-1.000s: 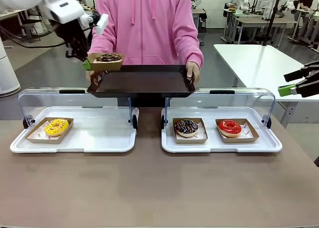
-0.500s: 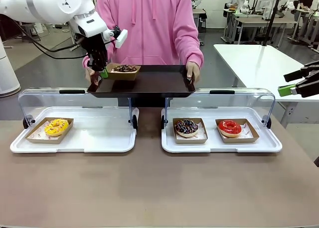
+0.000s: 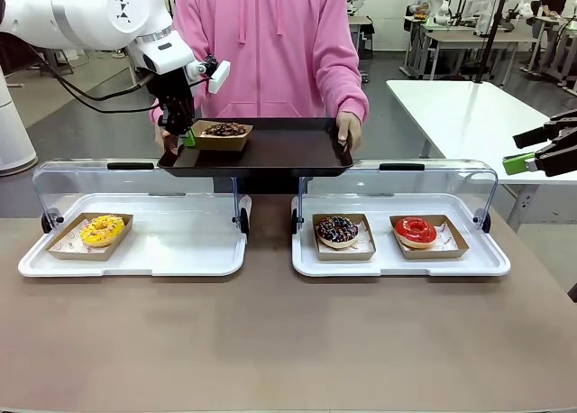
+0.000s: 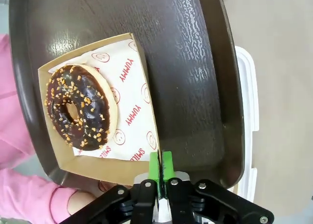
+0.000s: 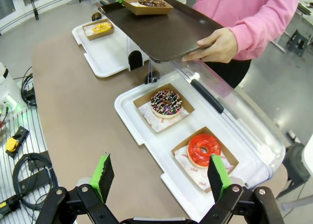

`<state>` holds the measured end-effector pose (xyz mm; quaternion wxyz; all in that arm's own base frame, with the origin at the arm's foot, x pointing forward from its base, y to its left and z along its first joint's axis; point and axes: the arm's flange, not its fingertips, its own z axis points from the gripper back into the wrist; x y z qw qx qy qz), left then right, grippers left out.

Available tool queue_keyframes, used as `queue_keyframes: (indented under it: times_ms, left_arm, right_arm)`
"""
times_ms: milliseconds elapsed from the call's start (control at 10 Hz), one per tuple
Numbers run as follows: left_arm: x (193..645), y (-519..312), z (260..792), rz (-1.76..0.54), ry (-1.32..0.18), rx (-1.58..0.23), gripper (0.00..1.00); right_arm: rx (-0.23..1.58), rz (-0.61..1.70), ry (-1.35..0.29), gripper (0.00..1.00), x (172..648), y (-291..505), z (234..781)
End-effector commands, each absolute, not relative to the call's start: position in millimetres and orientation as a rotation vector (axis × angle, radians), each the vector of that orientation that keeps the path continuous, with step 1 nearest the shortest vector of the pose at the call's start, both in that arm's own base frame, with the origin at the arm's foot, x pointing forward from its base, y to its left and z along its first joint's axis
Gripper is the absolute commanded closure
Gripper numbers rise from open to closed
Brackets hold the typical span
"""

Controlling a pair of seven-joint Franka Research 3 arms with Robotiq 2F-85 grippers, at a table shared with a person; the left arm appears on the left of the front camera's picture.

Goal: Provide the desired donut to the person.
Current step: Place the picked Paper togo box onto the Handle tray extended by the person.

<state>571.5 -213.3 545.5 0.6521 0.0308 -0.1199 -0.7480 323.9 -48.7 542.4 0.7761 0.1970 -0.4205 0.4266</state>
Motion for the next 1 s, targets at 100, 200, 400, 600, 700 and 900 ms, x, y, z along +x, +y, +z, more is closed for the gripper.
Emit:
queue_keyframes:
  times_ms: [100, 200, 400, 600, 700, 900]
  left_arm:
    - [575.0, -209.2, 554.4, -1.680, -0.229, -0.036, 0.35]
    - [573.4, -207.5, 556.7, -1.683, -0.237, -0.044, 0.00]
    - [572.2, -205.6, 559.2, -1.673, -0.237, -0.040, 0.00]
    - [572.9, -205.4, 558.3, -1.674, -0.219, -0.059, 0.00]
    - [572.8, -204.1, 559.4, -1.668, -0.223, -0.072, 0.00]
    - [573.1, -204.0, 558.5, -1.652, -0.220, -0.085, 0.00]
  right_arm:
    - [0.437, 0.928, -0.916, 0.00, 325.9, -49.0, 541.2]
    - [0.437, 0.928, -0.916, 0.00, 325.9, -49.0, 541.2]
    - [0.437, 0.928, -0.916, 0.00, 325.9, -49.0, 541.2]
    - [0.437, 0.928, -0.916, 0.00, 325.9, -49.0, 541.2]
    - [0.437, 0.928, -0.916, 0.00, 325.9, -49.0, 541.2]
    - [0.437, 0.928, -0.916, 0.00, 325.9, -49.0, 541.2]
